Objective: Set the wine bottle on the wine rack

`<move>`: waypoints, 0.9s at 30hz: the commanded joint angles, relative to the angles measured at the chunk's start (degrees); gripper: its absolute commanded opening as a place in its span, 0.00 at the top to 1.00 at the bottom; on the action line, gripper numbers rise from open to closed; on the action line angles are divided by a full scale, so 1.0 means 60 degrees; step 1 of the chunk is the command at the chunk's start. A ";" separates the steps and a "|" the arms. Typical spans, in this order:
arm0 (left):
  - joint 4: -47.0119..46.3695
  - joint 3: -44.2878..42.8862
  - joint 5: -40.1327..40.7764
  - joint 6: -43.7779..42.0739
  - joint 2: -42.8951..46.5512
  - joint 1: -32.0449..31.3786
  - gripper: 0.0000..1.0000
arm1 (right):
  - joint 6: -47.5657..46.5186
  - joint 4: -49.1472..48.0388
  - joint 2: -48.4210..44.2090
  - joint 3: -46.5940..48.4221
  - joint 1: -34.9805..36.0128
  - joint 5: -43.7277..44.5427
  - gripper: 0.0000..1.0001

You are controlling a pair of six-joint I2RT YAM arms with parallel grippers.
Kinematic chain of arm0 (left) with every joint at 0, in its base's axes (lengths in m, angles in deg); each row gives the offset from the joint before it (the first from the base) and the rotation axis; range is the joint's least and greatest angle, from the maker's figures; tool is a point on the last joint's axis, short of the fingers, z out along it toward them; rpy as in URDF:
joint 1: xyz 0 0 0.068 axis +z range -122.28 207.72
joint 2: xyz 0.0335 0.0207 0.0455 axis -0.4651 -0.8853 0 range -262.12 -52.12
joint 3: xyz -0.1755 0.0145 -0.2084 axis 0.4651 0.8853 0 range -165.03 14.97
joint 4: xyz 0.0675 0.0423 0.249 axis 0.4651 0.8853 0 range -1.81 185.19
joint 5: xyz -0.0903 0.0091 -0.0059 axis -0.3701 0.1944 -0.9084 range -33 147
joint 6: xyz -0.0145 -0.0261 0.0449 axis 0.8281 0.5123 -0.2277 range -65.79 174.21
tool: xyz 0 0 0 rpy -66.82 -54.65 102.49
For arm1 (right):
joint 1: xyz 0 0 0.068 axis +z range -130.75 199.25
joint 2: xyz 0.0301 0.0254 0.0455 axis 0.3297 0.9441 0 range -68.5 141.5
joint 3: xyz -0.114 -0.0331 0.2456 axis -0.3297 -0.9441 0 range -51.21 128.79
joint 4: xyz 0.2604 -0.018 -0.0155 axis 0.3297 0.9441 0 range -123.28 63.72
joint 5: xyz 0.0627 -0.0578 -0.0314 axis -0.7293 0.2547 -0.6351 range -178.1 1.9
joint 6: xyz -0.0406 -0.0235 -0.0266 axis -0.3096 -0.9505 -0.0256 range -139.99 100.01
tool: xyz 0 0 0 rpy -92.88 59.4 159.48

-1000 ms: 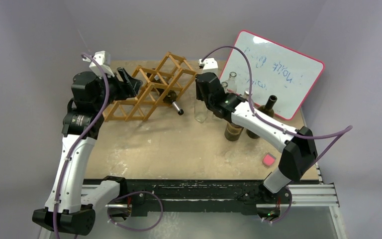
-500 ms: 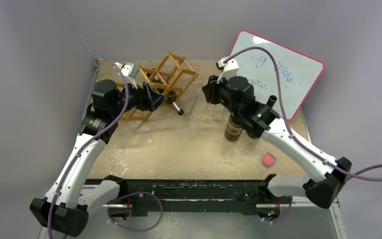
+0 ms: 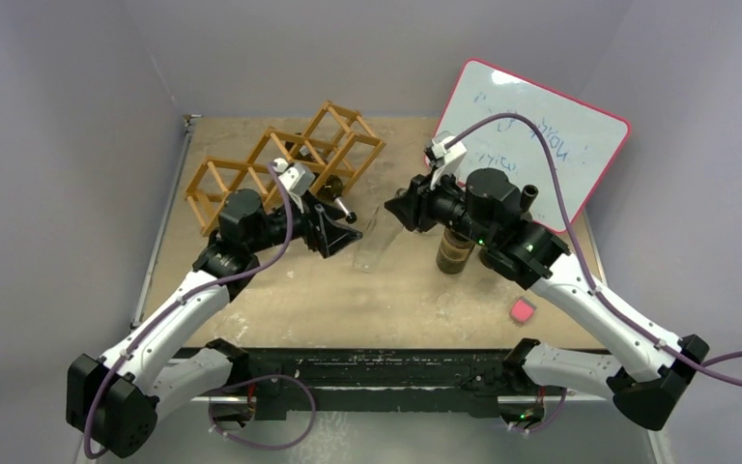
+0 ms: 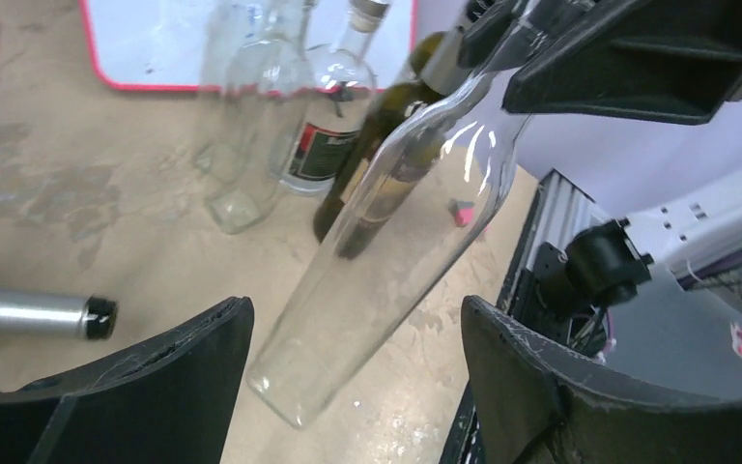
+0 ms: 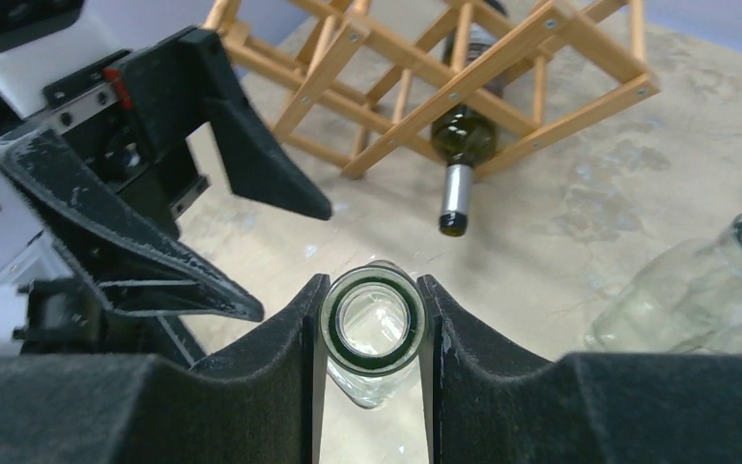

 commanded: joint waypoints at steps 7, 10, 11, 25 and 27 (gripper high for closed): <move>-0.1037 0.0867 -0.1240 -0.3246 -0.0042 -0.0969 0.19 | 0.0110 -0.1443 -0.1274 -0.0337 0.0000 -0.1939 1.00; -0.1064 0.0765 -0.1524 -0.3434 -0.0391 -0.1096 0.19 | 0.0184 -0.1611 -0.1393 -0.0372 -0.0006 -0.2231 1.00; -0.0977 0.0722 -0.1653 -0.3584 -0.0489 -0.1164 0.19 | 0.0210 -0.1666 -0.1433 -0.0374 -0.0010 -0.2311 1.00; -0.1290 0.0638 -0.2716 -0.3792 -0.0598 -0.1473 0.19 | 0.0376 -0.2312 -0.1615 -0.0736 -0.0011 -0.3220 1.00; -0.1305 0.0614 -0.2619 -0.3856 -0.0583 -0.1507 0.24 | 0.0396 -0.2376 -0.1595 -0.0765 -0.0010 -0.3275 1.00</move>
